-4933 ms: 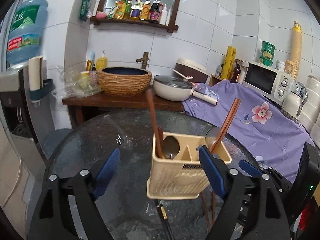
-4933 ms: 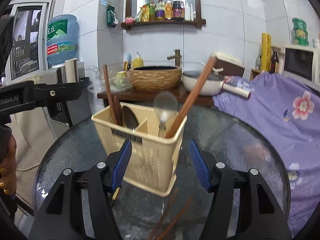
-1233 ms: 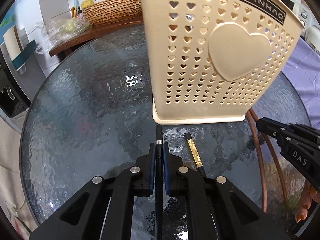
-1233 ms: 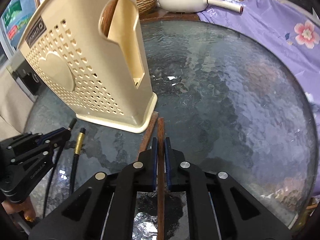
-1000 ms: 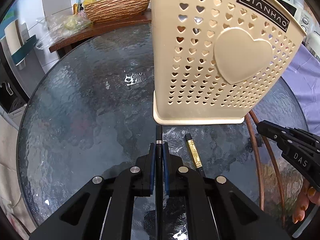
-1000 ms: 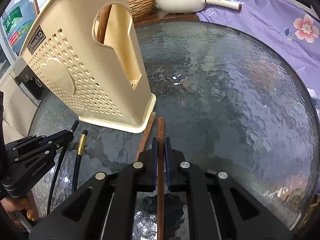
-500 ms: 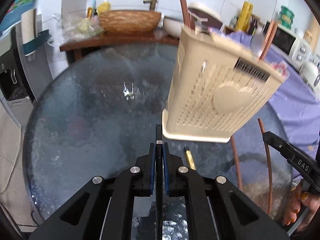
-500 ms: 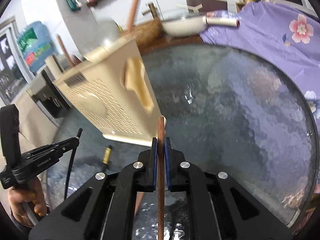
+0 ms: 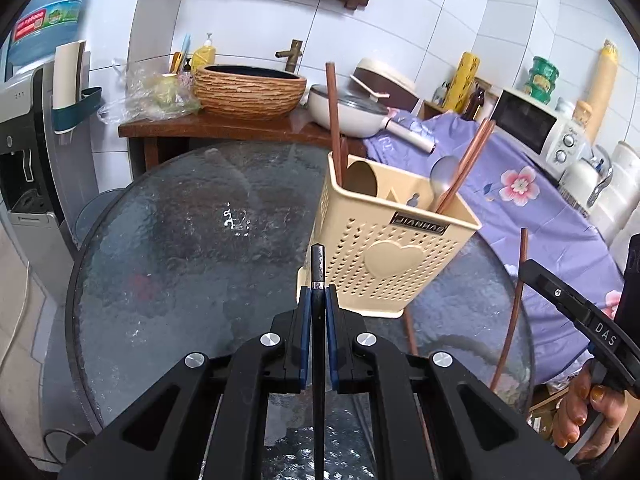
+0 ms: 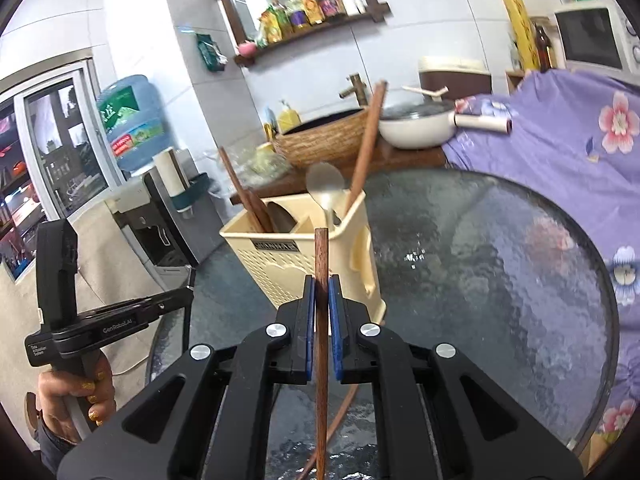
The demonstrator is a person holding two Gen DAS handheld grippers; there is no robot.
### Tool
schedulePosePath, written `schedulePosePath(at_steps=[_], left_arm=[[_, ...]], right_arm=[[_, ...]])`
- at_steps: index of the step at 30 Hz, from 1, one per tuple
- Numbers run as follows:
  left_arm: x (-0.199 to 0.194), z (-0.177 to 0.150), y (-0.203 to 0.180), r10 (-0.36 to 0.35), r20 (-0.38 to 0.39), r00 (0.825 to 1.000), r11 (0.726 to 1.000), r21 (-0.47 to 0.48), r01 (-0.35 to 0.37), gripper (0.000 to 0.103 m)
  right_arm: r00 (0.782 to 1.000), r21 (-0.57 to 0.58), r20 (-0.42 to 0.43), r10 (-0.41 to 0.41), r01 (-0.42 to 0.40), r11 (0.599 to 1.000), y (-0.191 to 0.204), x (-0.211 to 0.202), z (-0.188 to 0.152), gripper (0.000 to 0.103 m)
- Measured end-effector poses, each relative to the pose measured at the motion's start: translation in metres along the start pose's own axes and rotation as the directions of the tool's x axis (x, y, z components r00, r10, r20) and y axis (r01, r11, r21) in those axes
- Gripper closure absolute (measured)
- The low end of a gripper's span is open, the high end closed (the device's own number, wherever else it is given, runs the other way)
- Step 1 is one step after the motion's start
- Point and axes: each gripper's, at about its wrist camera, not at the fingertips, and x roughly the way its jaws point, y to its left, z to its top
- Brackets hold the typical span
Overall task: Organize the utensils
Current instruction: 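Carry the black chopstick with the left tool to the holder while the right tool carries its chopstick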
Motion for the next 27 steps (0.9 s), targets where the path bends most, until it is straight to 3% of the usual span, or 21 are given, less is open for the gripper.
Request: schedulePosePath(at_steps=[18,27], left_arm=[[-0.049,0.008,-0.011,-0.067,0.087,0.994,0.997,0.031,0.065,0.096],[-0.076,0.034,-0.03,-0.08,0.161,0.984,0.993,0.102,0.064,0.096]], right_arm=[[0.994,-0.093,0.047,0.094,-0.089,0.992,0.043,-0.037,0.018,0.096],[0.989,-0.125,0.106,0.105,-0.092,0.988,0.057,-0.047,0.058,0.096]])
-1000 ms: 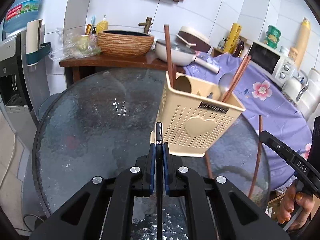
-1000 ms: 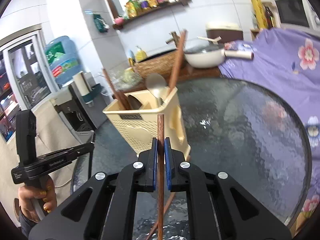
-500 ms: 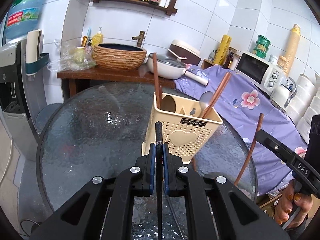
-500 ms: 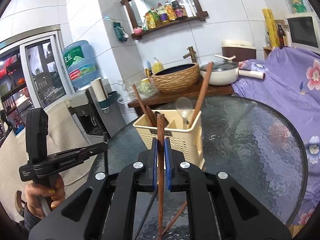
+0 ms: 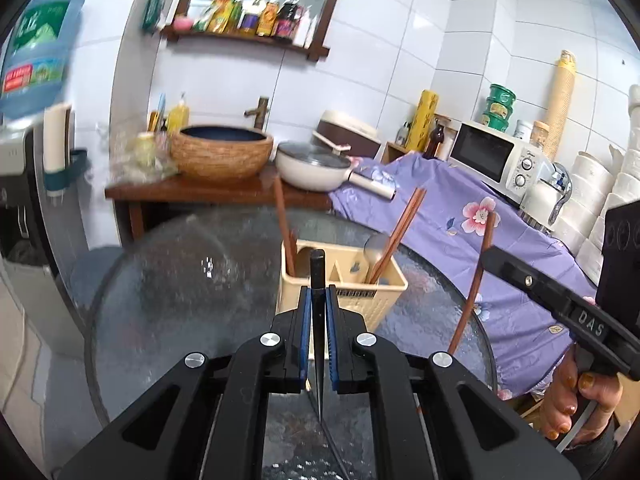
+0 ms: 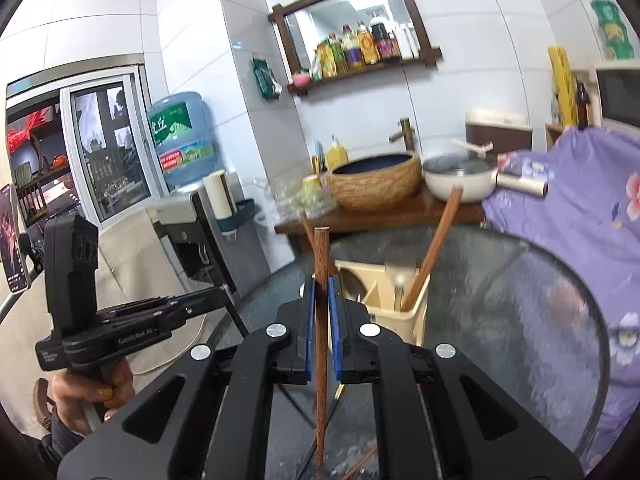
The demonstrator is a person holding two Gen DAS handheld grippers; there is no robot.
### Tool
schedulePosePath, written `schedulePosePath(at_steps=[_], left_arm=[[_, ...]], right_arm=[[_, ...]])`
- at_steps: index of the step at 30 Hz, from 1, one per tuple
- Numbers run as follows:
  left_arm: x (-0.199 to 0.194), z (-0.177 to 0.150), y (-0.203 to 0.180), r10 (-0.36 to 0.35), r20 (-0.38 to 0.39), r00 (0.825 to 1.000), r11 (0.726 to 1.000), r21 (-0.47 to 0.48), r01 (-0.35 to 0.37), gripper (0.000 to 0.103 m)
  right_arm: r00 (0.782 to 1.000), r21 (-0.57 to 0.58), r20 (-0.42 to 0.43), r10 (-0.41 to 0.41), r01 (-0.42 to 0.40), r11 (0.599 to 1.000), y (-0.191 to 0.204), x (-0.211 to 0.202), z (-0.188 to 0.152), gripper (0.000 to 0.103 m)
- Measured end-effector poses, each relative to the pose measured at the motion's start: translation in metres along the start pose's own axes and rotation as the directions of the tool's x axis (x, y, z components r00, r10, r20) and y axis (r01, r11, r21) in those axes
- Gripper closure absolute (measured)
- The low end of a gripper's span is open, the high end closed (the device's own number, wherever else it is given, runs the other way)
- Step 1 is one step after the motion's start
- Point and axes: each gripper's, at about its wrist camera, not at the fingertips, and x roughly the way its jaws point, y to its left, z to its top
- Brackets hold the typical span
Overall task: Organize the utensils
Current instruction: 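Carry the black chopstick with the left tool to the holder while the right tool carries its chopstick, then lower both chopsticks into the holder and open both tools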
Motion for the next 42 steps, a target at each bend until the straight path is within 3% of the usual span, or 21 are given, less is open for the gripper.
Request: schedulePosePath(at_steps=[12,16,21,30,42], left_arm=[[-0.016,0.079,-0.018,-0.043,0.09,0.995,0.999,0.032,0.04,0.096],[-0.018,0.117,-0.018,-0.013,0.156,0.988,1.0,0.012,0.012,0.096],[-0.005,0.142,-0.022,0.059,0.212,0.975,0.998,-0.009,-0.059,0.096],[0.061,0.113,-0.007,0.118,0.123,0.985,0.993,-0.044,-0.114,0.096],[0.105,0.057,0.012,0.13,-0.021,0.991,0.99,-0.044,-0.131,0.096]], right_arm=[[0.993,-0.031,0.113,-0.041,0.045,0.999,0.006,0.005,0.079,0.096],[0.988,-0.014,0.147,-0.044,0.047,0.999,0.003,0.013,0.11,0.096],[0.971,-0.05,0.212,-0.111,0.125,0.991,0.003,0.029,0.128,0.096],[0.963,-0.04,0.181,-0.201,0.212,0.977,-0.023,0.076,0.087,0.096],[0.972,-0.007,0.115,-0.207,0.209,0.978,-0.039,0.097,0.042,0.099]])
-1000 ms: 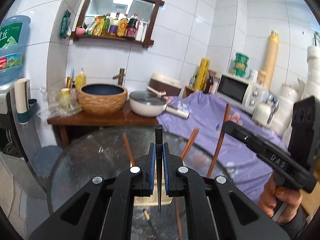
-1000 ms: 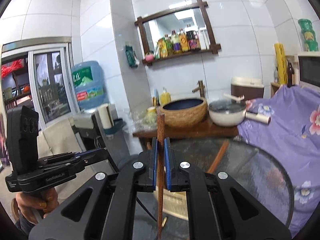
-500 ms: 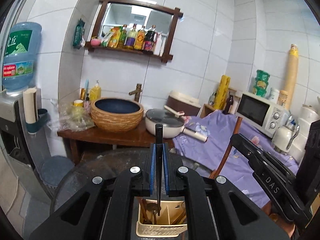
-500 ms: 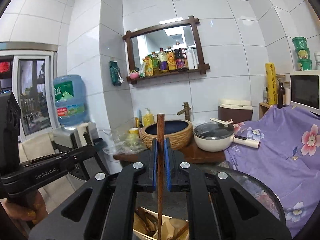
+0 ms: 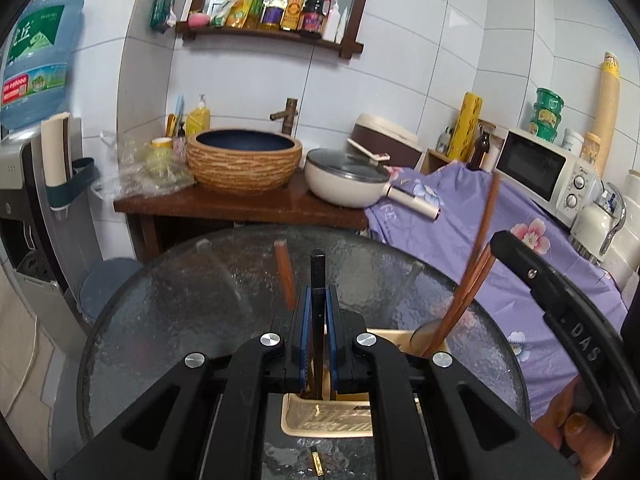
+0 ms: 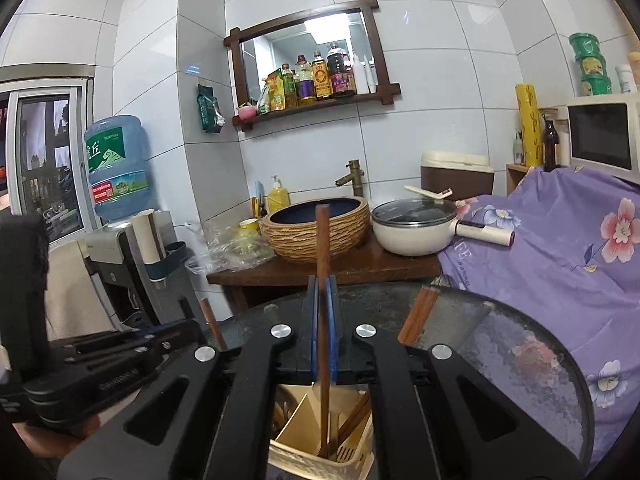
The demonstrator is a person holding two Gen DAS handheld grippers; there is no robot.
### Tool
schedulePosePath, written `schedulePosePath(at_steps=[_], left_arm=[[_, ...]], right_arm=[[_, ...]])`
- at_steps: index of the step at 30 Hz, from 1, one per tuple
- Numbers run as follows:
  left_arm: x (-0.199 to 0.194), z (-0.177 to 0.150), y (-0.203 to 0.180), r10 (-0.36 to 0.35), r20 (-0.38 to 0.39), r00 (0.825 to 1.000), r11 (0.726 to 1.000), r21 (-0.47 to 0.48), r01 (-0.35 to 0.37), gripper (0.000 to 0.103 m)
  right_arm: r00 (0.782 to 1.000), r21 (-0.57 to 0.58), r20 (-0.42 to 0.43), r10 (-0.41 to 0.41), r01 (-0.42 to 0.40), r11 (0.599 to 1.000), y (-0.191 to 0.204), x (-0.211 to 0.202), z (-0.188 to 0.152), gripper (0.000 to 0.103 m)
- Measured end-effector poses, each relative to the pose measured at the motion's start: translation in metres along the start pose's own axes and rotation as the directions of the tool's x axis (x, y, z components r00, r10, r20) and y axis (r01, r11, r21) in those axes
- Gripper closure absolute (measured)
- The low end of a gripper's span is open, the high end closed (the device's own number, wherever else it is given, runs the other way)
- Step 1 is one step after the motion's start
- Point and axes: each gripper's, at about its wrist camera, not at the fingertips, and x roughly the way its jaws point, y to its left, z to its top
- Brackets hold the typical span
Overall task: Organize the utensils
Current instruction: 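Lower both chopsticks into the holder and open both tools, then move the left tool to the last black chopstick while the right tool approaches the last wooden chopstick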
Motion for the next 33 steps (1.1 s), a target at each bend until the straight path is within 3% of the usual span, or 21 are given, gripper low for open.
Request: schedulePosePath(at_steps=[6,9,10,11,13,14,18,23,27,33], left_arm=[[0.0,-0.01,0.0,-0.007,-0.012,1.0,1.0,0.021,0.007,0.096],[-0.007,-0.013,-0.002,-0.022,-0.006,1.0,0.999,0.027,0.022,0.086],[-0.01,-0.014,-0.002,-0.018,0.002,1.0,0.999,0.033,0.018,0.076],[-0.013,-0.016,-0.003,-0.015,0.009,1.0,0.999,0.038,0.015,0.064],[-0.023,-0.022,-0.003,-0.015,0.036,0.999,0.999,0.048,0.014,0.05],[-0.028,-0.025,-0.002,-0.006,0.05,0.999,0.999,0.052,0.004,0.046],[-0.042,-0.039,0.008,0.021,0.071,0.997,0.999,0.04,-0.024,0.031],[-0.045,-0.062,0.025,0.039,0.034,0.999,0.999,0.003,-0.039,0.017],[-0.039,-0.088,0.032,0.06,-0.03,0.998,0.998,0.007,-0.059,0.014],[-0.023,-0.125,0.039,0.066,-0.134,0.989,0.998,-0.004,-0.067,0.014]], right_arm=[[1.0,0.016,-0.028,0.012,-0.012,1.0,-0.003,0.001,-0.008,0.098],[0.999,0.029,-0.033,0.012,-0.011,1.0,-0.006,-0.004,-0.016,0.098],[0.999,0.034,-0.04,0.008,-0.007,0.999,-0.008,-0.006,-0.018,0.097],[0.999,0.041,-0.048,0.007,-0.005,0.999,-0.009,-0.008,-0.021,0.093],[0.998,0.066,-0.055,0.012,-0.008,0.998,-0.013,-0.015,-0.027,0.07],[0.999,0.076,-0.05,0.007,-0.003,0.997,-0.016,-0.02,-0.03,0.054],[0.998,0.086,-0.066,-0.016,0.022,0.996,-0.023,-0.036,-0.042,0.053],[0.988,0.117,-0.156,-0.023,0.041,0.992,-0.034,-0.051,-0.071,0.052],[0.971,0.104,-0.237,-0.033,0.059,0.993,-0.035,-0.053,-0.097,0.052],[0.927,0.1,-0.374,-0.035,0.077,0.992,-0.035,-0.048,-0.14,0.052]])
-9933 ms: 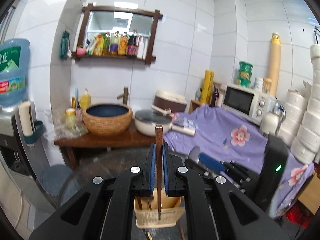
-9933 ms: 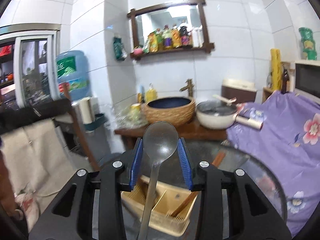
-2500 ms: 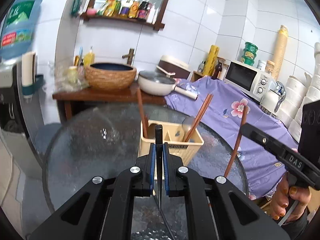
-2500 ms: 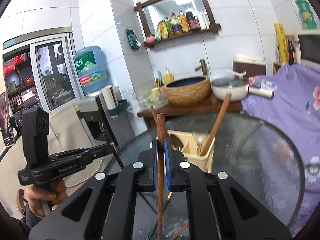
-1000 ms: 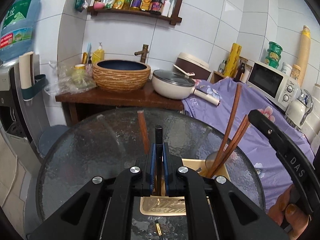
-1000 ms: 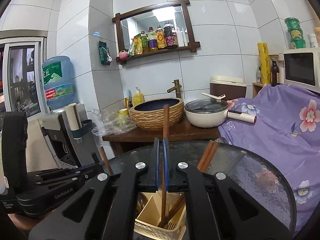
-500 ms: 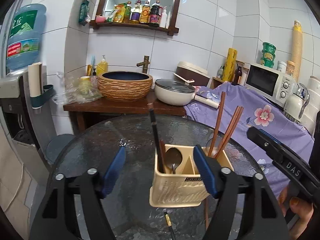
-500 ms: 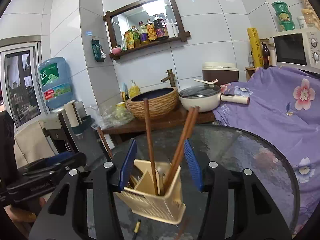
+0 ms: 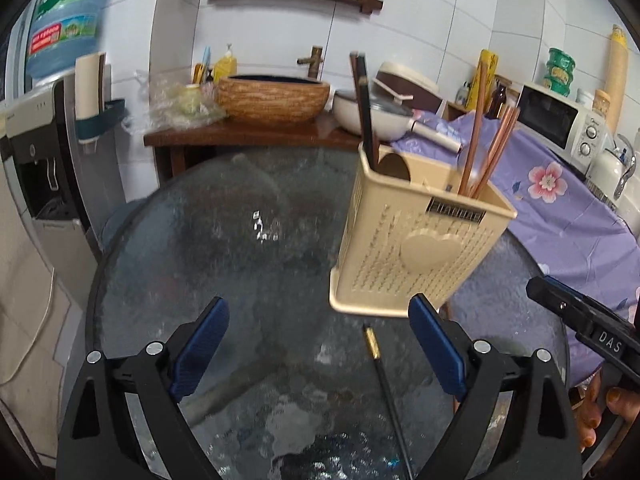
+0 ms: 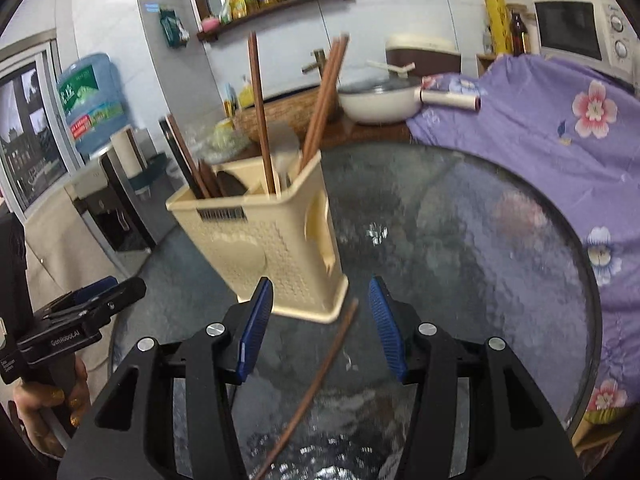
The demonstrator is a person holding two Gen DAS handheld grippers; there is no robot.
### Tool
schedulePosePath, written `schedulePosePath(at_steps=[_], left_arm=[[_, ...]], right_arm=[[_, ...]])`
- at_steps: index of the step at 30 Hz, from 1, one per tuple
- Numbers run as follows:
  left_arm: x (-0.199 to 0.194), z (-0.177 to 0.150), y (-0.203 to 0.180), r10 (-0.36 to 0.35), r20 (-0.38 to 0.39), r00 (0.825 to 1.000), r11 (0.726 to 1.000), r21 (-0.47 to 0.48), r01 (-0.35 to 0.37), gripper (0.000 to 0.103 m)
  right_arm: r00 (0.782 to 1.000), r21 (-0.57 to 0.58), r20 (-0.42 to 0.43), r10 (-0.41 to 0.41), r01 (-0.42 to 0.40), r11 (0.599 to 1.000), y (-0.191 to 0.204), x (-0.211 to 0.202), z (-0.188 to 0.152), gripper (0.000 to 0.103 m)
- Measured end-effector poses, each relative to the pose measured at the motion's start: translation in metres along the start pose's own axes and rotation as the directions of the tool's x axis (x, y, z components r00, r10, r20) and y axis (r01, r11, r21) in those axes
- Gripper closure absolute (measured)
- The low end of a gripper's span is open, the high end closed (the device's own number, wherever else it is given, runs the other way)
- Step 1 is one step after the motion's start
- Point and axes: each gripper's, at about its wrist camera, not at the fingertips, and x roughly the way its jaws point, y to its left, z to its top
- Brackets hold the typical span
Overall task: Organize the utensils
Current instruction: 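Move the left tool to the last black chopstick while the right tool approaches the last wooden chopstick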
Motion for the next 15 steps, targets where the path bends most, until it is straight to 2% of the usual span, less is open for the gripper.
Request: schedulePosePath(at_steps=[8,15], left_arm=[[0.017,-0.029,0.002,0.02,-0.07,0.997,1.0,-0.018,-0.022,0.014],[0.031,-0.049,-0.013,0.035,-0.115,0.993,0.999,0.034,-0.031,0.015]], right_arm=[[0.994,-0.055,-0.103,-0.043,0.038,0.998,0.014,0.021,-0.033,0.052],[0.982,-0.077,-0.168,-0.088,0.076,0.994,0.018,0.042,-0.05,0.052]])
